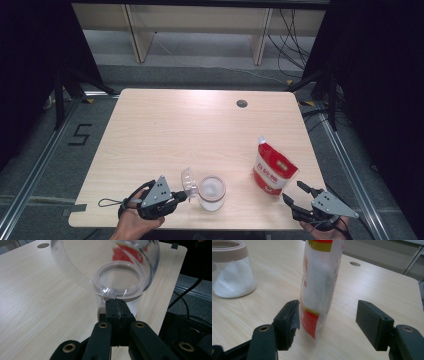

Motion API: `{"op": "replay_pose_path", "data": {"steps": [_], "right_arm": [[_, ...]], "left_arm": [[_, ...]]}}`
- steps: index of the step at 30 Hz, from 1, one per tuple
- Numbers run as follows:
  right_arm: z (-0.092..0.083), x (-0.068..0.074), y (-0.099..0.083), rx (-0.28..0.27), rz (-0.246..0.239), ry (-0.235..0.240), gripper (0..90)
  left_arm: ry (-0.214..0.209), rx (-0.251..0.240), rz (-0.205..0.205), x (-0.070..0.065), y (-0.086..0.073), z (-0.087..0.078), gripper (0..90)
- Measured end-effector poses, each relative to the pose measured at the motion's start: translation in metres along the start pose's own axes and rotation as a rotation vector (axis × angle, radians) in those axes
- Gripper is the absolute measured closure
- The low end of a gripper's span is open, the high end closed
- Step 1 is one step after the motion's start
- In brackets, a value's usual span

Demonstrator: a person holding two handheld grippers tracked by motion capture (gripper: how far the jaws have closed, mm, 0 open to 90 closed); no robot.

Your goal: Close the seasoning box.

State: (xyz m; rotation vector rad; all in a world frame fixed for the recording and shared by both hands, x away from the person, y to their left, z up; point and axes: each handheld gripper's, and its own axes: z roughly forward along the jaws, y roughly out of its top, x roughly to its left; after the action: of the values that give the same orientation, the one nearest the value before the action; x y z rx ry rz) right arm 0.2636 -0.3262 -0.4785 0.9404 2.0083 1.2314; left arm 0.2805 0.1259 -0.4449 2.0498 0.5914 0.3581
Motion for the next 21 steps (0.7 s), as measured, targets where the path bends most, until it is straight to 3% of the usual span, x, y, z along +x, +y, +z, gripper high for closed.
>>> {"op": "replay_pose_path", "data": {"steps": [2,3,6,8,10,13,15,19,20,21], "right_arm": [[0.0006,0.0001,-0.0001,-0.003,-0.003,0.003,36.2],[0.0009,-0.0011,0.0001,-0.013,-0.027,-0.005,36.2],[0.0009,0.0002,0.0,-0.005,-0.008,-0.001,36.2],[0.0011,-0.0009,0.0,-0.011,-0.026,-0.007,36.2],[0.0,0.0023,-0.0003,0.004,0.019,-0.007,36.2],[0.001,0.0005,0.0,-0.005,-0.008,-0.008,36.2],[0.0008,0.0006,-0.0003,0.005,-0.012,0.003,36.2],[0.0013,0.0005,-0.0002,-0.01,-0.009,-0.007,36.2],[0.0013,0.0005,-0.0001,-0.009,-0.008,-0.006,36.2],[0.0008,0.0003,-0.0002,0.002,-0.013,-0.004,36.2]], "left_arm": [[-0.007,-0.002,-0.015,-0.0006,-0.0002,0.0008,89.4],[-0.002,-0.002,-0.006,-0.0002,-0.0003,0.0009,89.4],[-0.006,-0.007,-0.011,-0.0004,-0.0006,0.002,89.4],[-0.011,-0.006,-0.009,-0.0008,-0.0002,0.0024,89.4],[-0.015,-0.011,-0.009,-0.0017,0.0003,0.0032,89.4],[-0.008,-0.014,-0.01,-0.0039,0.0011,0.0047,89.3],[-0.011,-0.012,0.013,-0.0034,0.0023,0.0053,89.3],[-0.01,-0.012,0.003,-0.0039,0.0015,0.0056,89.1],[-0.015,-0.011,0.028,-0.0019,0.0018,0.0054,89.0],[-0.01,-0.016,-0.007,-0.0038,0.0004,0.0059,88.9]]}}
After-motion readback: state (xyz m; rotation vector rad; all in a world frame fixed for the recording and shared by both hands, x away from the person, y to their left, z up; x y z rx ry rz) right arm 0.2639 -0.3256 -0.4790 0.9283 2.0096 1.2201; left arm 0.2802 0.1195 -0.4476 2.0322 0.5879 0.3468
